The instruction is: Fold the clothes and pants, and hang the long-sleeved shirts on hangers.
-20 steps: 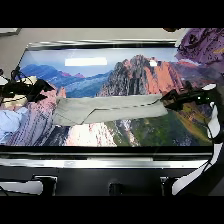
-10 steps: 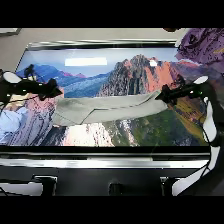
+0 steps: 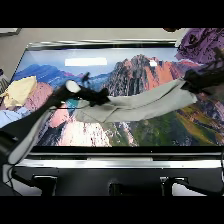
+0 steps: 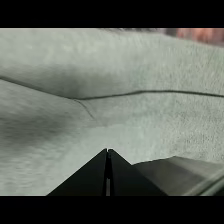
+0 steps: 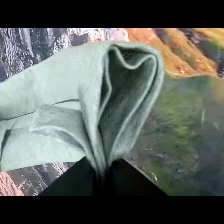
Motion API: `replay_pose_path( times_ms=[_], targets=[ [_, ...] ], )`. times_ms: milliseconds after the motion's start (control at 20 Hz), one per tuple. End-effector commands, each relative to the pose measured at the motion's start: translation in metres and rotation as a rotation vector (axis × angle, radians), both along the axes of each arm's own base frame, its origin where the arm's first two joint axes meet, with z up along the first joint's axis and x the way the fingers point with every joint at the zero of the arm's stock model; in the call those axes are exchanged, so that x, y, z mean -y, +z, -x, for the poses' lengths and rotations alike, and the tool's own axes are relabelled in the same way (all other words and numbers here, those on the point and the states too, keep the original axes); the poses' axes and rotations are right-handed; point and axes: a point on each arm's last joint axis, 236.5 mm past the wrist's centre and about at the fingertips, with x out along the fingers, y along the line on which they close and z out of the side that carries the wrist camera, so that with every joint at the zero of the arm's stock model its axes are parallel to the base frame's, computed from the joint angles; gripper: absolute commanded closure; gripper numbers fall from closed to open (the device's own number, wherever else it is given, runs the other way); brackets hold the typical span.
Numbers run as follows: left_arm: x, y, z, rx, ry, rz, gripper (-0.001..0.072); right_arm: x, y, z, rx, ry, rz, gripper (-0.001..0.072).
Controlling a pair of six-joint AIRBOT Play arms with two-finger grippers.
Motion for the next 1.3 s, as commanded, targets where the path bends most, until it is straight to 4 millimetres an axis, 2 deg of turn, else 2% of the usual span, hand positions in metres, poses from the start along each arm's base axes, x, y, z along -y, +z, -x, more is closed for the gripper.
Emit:
replay_pose_path(
  times_ms=[0, 100, 200, 300, 400, 550, 700, 800, 850, 900, 1000, 1100, 1250],
  targets=[
    [0.099, -0.012, 0.034, -0.060, -0.081, 0.110, 0.0688, 0.007, 0.035, 0.028, 0.033, -0.041, 0.062, 0.0678],
    [0.148, -0.016, 0.048, -0.098, -0.108, 0.177, 0.0688, 0.006, 0.042, 0.033, 0.043, -0.043, 0.063, 0.0678],
    [0.190, -0.013, 0.052, -0.118, -0.117, 0.254, 0.0689, 0.004, 0.042, 0.037, 0.028, -0.045, 0.055, 0.0678],
    [0.220, -0.019, 0.054, -0.152, -0.110, 0.292, 0.0689, 0.004, 0.042, 0.037, 0.030, -0.045, 0.055, 0.0678],
    [0.235, -0.035, 0.059, -0.210, -0.067, 0.306, 0.0689, 0.005, 0.043, 0.034, 0.042, -0.050, 0.056, 0.0678],
    [0.241, -0.055, 0.073, -0.267, -0.035, 0.308, 0.0689, 0.006, 0.044, 0.031, 0.054, -0.062, 0.054, 0.0677],
    [0.237, -0.050, 0.067, -0.218, -0.064, 0.307, 0.0689, 0.007, 0.044, 0.027, 0.064, -0.067, 0.055, 0.0677],
    [0.220, -0.037, 0.055, -0.195, -0.095, 0.304, 0.0690, 0.007, 0.041, 0.025, 0.054, -0.079, 0.047, 0.0678],
    [0.205, -0.030, 0.048, -0.192, -0.114, 0.284, 0.0690, 0.007, 0.039, 0.023, 0.050, -0.089, 0.039, 0.0678],
    [0.187, -0.022, 0.041, -0.171, -0.138, 0.246, 0.0690, 0.005, 0.039, 0.020, 0.054, -0.098, 0.020, 0.0678],
    [0.137, -0.002, 0.022, -0.097, -0.180, 0.131, 0.0690, -0.009, 0.043, 0.011, 0.081, -0.105, -0.019, 0.0678],
    [0.070, 0.026, -0.001, -0.014, -0.191, -0.022, 0.0690, -0.045, 0.046, 0.003, 0.101, -0.075, -0.046, 0.0678],
    [-0.047, 0.081, -0.026, 0.082, -0.133, -0.241, 0.0689, -0.129, 0.047, -0.006, 0.125, -0.003, -0.100, 0.0678]
  ],
)
